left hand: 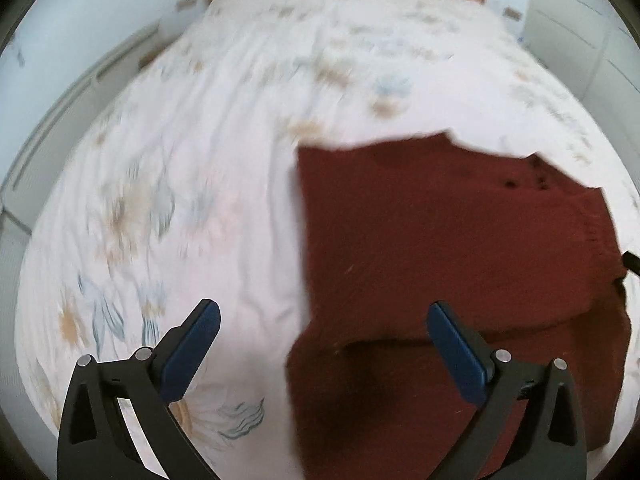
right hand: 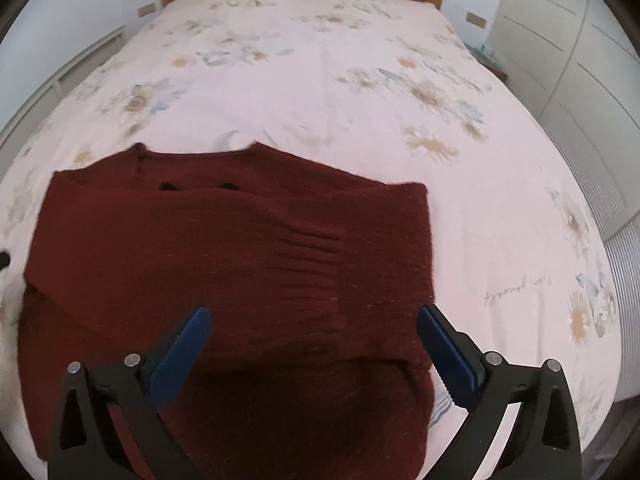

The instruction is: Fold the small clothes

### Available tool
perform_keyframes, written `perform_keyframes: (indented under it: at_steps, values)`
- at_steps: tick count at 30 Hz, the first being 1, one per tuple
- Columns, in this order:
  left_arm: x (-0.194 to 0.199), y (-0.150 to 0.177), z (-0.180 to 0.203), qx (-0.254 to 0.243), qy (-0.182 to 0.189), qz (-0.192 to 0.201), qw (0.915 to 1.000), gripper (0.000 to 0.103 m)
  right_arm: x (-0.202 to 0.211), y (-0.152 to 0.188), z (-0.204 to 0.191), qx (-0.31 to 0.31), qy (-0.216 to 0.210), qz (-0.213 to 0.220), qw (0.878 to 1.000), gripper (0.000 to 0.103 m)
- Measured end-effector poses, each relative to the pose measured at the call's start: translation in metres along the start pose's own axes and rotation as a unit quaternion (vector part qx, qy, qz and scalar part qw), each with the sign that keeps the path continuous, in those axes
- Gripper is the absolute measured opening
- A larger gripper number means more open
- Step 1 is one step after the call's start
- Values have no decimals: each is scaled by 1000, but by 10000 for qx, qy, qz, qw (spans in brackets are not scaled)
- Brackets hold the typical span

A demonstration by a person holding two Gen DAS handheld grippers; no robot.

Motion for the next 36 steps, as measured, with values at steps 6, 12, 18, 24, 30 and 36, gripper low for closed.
perform_keyframes:
  at_steps: [6, 12, 18, 24, 30, 36]
  values:
    - [-9, -25, 54, -742, 341, 396, 9959, 102, 0, 5, -46, 431, -18, 194, 9989, 103]
    - [-72, -10, 72, -776, 306, -143, 9964, 102, -33, 23, -79, 566, -59, 15, 9984, 103]
    - [-105, 2, 60, -724, 234, -442, 9961, 102, -56, 32, -58, 366, 34, -10, 9993, 103]
    - [-101, 2, 21, -463, 283, -426, 9976, 102, -71, 36, -9, 19, 168, -103, 9998, 103]
    - [-101, 3, -12, -123, 695, -458, 9965, 102, -77, 41, 0, -186, -36, -109, 9998, 103]
    - [-101, -2, -18, -110, 686, -583, 9959, 102, -74, 40, 7, -574, -381, -299, 9972, 103]
Point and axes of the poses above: each gripper's, at about its wrist camera, not at the fingertips, and x roughly against the way its jaws point, z to its right, y to its underside, the point moved 2 cm from there along -x, roughly the way its jaws point, and after that the axes turned 12 degrees about y, right-handed, at the moved point
